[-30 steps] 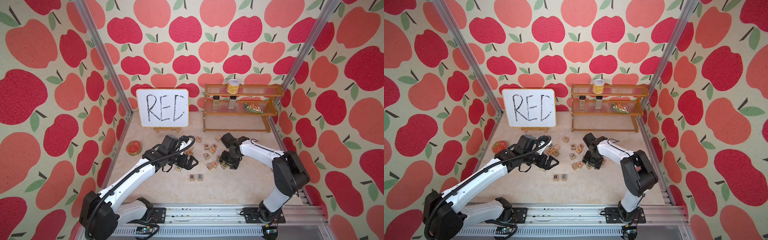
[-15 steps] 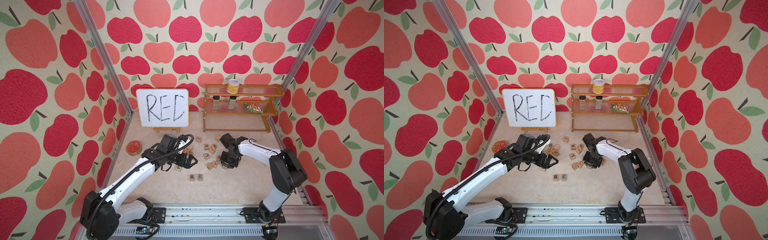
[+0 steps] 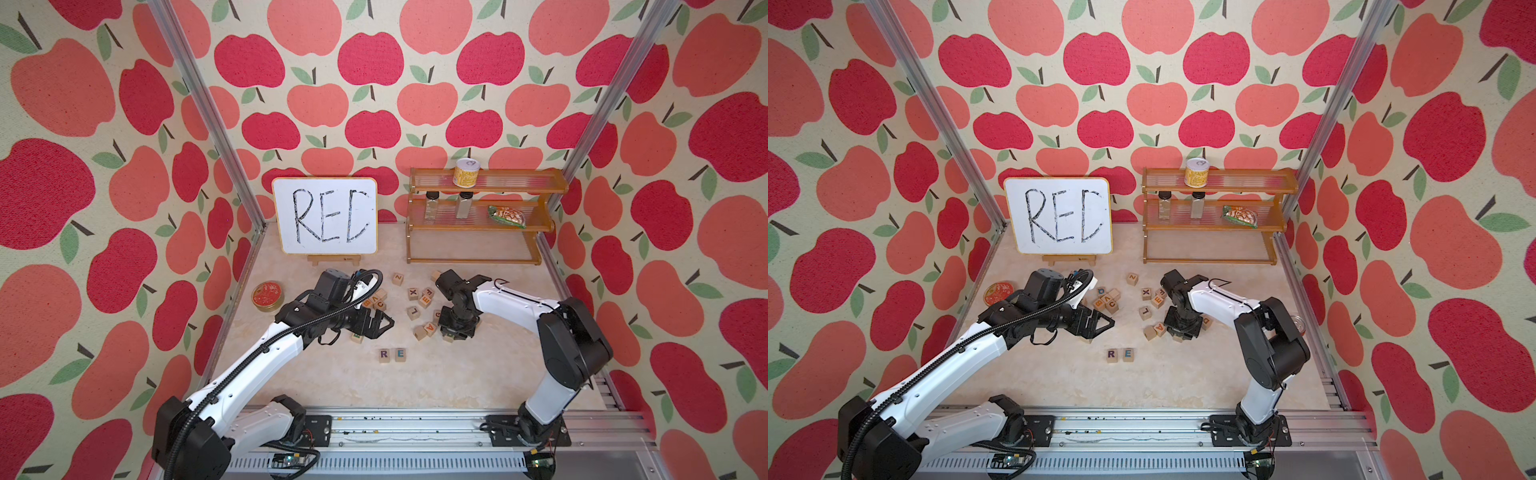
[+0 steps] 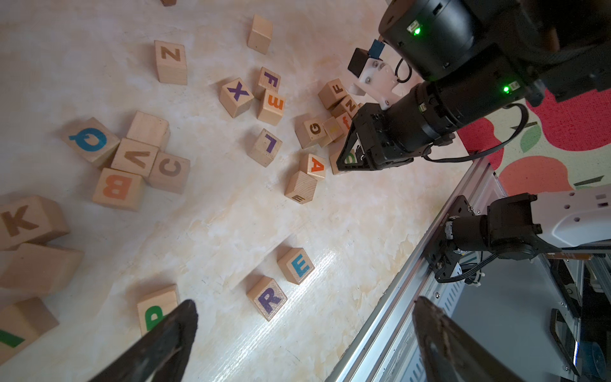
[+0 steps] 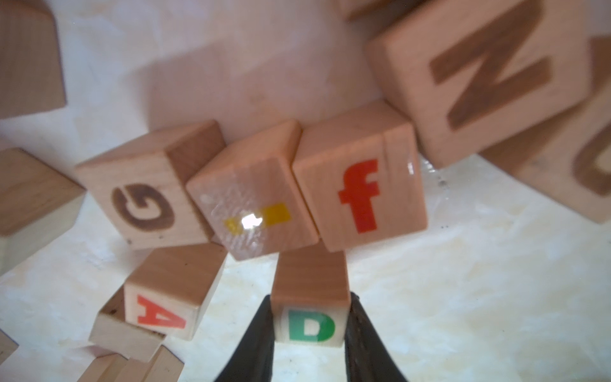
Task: Assemble the uppercase word "red" with letter blocks
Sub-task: Pick up the letter block from the center of the board, then place the letter block at the center of the board.
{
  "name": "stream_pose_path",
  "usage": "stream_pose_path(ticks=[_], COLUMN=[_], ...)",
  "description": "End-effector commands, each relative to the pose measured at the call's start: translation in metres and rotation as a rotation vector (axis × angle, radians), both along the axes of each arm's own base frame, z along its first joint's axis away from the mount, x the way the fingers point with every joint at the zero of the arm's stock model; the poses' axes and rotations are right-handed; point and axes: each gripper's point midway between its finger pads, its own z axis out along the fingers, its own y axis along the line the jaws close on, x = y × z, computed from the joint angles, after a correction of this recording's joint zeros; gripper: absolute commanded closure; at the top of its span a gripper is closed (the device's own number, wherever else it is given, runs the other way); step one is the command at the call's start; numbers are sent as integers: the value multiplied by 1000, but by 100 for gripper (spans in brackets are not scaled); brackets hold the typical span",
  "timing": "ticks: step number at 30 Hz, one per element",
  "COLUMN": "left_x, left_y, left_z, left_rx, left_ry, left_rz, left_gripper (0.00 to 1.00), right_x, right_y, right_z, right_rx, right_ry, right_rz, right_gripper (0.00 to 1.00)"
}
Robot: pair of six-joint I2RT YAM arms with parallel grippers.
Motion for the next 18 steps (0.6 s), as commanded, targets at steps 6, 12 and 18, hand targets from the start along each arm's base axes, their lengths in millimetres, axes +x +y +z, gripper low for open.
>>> stream_pose_path(ticks=[6, 12, 18], left_x=[-15, -23, -31], left_y=[11, 17, 23], left_z=[7, 10, 15], left_rx=[-13, -12, -13], left_ry=[6, 6, -1], left_rz=[23, 39, 56], left_gripper=[1, 1, 1], right_x=[-6, -12, -19], right_y=[11, 21, 33], right_z=[16, 17, 18], right_rx=[-20, -20, -21], right_ry=[-40, -48, -58], right_rz=[68, 99, 140], right_gripper=[86, 86, 86])
